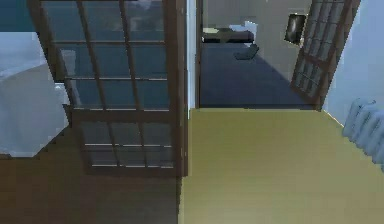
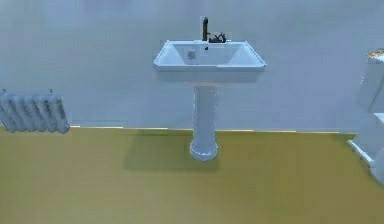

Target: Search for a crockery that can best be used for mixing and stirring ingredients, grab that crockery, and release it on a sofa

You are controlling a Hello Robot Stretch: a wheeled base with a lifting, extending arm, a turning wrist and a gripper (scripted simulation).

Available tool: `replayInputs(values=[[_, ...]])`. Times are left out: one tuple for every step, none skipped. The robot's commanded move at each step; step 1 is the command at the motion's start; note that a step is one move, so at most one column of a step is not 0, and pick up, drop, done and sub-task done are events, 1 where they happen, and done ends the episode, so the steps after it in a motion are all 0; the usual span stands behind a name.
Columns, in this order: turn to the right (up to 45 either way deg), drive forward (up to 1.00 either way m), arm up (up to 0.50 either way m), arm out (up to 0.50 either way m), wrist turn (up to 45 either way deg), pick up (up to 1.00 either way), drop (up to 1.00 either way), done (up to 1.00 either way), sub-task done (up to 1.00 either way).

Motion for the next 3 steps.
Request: replayInputs(values=[[0.0, 0.2, 0.0, 0.0, 0.0, 0.0, 0.0, 0.0, 0.0], [-45.0, 0.0, 0.0, 0.0, 0.0, 0.0, 0.0, 0.0, 0.0], [-42.0, 0.0, 0.0, 0.0, 0.0, 0.0, 0.0, 0.0, 0.0]])
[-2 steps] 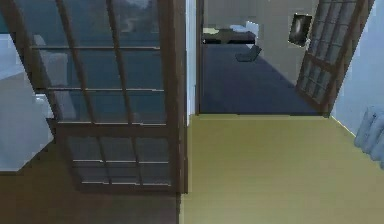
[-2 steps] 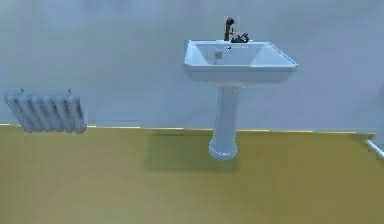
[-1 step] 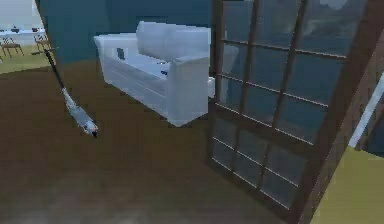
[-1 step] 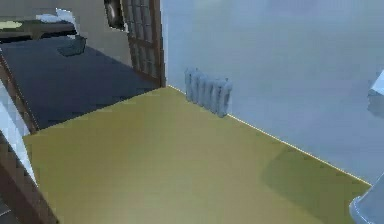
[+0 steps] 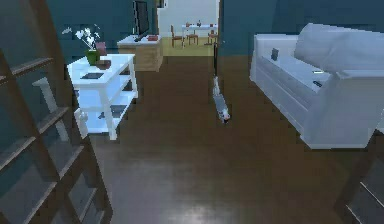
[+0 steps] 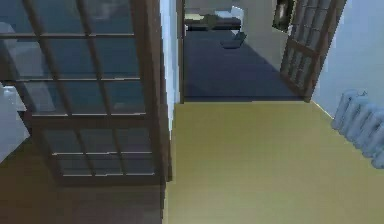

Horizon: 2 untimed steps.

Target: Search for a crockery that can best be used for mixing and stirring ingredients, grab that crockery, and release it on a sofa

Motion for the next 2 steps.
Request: replayInputs(values=[[0.0, 1.0, 0.0, 0.0, 0.0, 0.0, 0.0, 0.0, 0.0], [-3.0, 0.0, 0.0, 0.0, 0.0, 0.0, 0.0, 0.0, 0.0]])
